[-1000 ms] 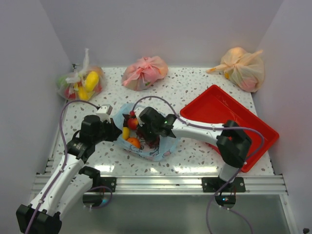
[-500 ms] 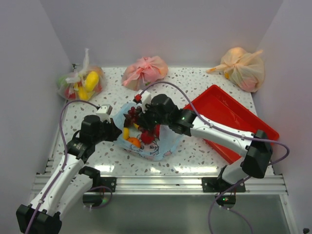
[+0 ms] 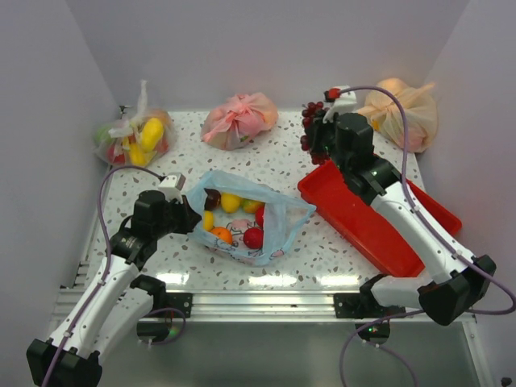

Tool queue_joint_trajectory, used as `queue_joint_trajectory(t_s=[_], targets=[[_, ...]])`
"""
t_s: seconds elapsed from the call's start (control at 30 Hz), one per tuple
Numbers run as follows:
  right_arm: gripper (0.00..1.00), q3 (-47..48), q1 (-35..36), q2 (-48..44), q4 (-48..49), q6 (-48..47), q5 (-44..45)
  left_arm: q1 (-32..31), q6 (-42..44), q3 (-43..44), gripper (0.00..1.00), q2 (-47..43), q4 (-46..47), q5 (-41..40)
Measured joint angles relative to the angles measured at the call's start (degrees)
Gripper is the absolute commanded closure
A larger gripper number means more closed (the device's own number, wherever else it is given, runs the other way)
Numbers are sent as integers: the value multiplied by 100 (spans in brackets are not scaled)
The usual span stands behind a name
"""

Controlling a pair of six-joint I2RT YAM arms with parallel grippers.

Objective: Untie the knot of the plastic bag and take out the fruit

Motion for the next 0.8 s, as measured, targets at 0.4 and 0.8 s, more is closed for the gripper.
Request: queue_joint_trajectory(t_s=[0.4, 0.8], targets=[[100, -1547, -2105, 144, -398, 1550, 684, 0, 0, 0, 100, -26, 2, 2], [46, -1523, -3045, 1982, -59, 2632, 262, 0, 0, 0, 100, -55, 2, 4]])
